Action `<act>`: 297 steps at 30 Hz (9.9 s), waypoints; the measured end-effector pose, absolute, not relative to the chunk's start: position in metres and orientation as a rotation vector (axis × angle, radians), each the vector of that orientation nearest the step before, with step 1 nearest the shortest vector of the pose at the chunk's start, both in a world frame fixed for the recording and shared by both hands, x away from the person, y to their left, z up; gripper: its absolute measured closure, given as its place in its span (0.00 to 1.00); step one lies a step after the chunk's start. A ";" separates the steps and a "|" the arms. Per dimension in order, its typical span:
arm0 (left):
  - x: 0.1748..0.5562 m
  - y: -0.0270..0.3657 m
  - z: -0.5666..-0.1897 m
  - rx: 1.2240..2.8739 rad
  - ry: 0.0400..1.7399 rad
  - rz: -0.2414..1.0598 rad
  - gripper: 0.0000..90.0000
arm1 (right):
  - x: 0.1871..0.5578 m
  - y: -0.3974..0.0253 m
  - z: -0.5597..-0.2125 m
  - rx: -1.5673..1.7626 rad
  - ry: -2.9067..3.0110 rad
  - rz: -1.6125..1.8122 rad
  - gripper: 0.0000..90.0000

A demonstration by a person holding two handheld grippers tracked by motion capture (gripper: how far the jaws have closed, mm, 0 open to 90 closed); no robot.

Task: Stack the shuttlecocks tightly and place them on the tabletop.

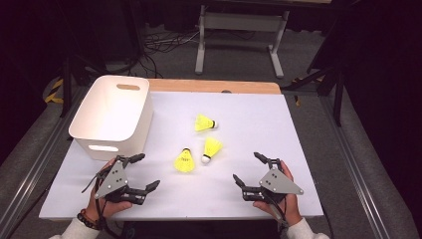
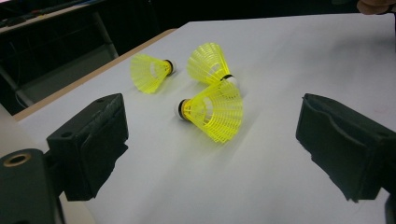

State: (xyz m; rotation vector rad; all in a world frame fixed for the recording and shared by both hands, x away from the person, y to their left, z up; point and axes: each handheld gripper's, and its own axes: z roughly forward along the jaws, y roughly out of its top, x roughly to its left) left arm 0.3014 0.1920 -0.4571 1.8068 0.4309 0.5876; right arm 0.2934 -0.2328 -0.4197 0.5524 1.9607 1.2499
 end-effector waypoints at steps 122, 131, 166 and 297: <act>0.412 0.092 -0.412 2.328 0.705 0.749 0.99 | 0.320 -0.213 -0.444 0.522 2.129 1.094 0.18; 0.432 0.073 -0.407 2.410 0.660 0.792 0.99 | 0.320 -0.215 -0.444 0.525 2.131 1.101 0.18; 0.481 0.037 -0.412 2.529 0.762 0.630 0.98 | 0.323 -0.211 -0.452 0.516 2.196 1.053 0.17; 0.288 0.239 -0.472 1.900 0.576 0.639 0.07 | 0.416 -0.182 -0.410 0.718 2.342 1.233 0.17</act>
